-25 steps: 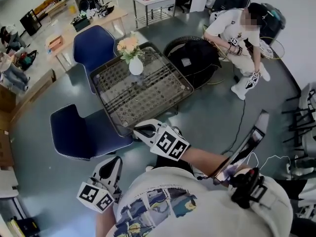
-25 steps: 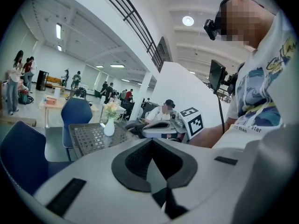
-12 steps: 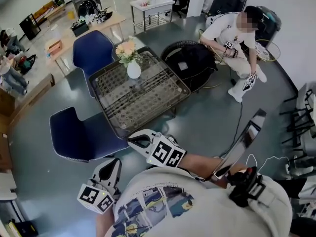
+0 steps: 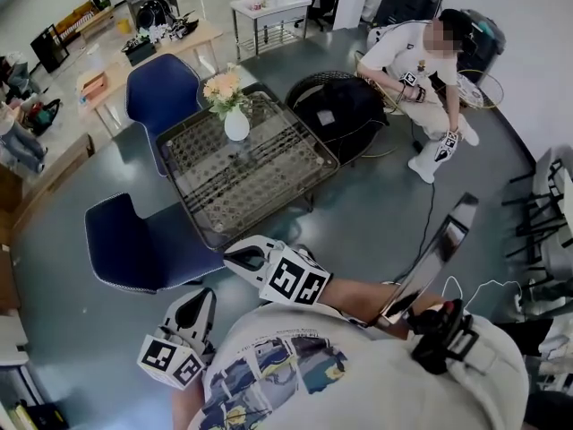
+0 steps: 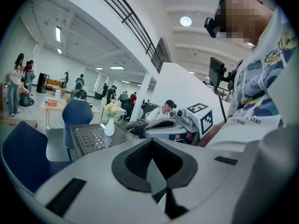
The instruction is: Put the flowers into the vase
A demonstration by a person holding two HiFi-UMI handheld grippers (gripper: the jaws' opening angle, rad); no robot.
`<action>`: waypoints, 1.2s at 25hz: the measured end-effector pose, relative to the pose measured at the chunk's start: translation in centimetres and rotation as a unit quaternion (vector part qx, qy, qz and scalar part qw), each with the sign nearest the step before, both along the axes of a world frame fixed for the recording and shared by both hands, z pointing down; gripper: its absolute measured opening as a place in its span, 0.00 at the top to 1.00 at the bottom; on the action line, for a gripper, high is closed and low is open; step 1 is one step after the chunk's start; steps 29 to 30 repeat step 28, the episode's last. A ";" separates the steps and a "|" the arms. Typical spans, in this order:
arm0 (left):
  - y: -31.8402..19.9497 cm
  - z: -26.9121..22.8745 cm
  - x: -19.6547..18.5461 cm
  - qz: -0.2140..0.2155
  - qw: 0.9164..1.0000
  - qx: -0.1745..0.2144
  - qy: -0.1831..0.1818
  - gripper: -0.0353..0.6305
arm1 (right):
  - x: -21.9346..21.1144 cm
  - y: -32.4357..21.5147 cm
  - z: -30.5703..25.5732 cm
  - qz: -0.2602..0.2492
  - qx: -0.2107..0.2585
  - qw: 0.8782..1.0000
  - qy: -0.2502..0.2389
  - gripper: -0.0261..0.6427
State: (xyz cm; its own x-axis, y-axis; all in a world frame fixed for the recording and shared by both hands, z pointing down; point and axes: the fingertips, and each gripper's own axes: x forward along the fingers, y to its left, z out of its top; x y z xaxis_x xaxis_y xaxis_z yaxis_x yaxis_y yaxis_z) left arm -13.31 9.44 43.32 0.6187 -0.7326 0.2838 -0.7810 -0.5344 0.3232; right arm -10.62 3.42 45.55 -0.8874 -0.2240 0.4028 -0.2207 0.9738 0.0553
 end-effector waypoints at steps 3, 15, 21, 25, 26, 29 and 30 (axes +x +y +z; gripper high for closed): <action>0.1 0.0 0.4 0.003 1.000 -0.001 -0.001 0.93 | 0.3 0.3 -0.2 -0.002 0.001 1.000 -0.002 0.94; -1.2 0.2 1.1 0.012 1.000 -0.014 -0.005 0.93 | 1.2 -1.0 0.0 0.007 -0.005 1.000 -0.006 0.94; -2.6 0.4 1.9 0.022 1.000 -0.018 -0.005 0.93 | 1.9 -2.4 0.2 0.016 -0.009 1.000 -0.007 0.94; -4.1 0.7 2.2 0.025 0.999 -0.021 -0.002 0.93 | 2.1 -4.0 0.6 0.018 -0.011 1.000 -0.006 0.94; -4.5 0.9 2.3 0.025 0.999 -0.022 -0.001 0.93 | 2.2 -4.4 0.8 0.018 -0.012 1.000 -0.005 0.94; -5.2 1.3 2.4 0.026 0.999 -0.026 0.000 0.93 | 2.3 -5.3 1.2 0.020 -0.014 1.000 -0.005 0.94; -5.2 1.3 2.4 0.026 0.999 -0.026 0.000 0.93 | 2.3 -5.3 1.2 0.020 -0.014 1.000 -0.005 0.94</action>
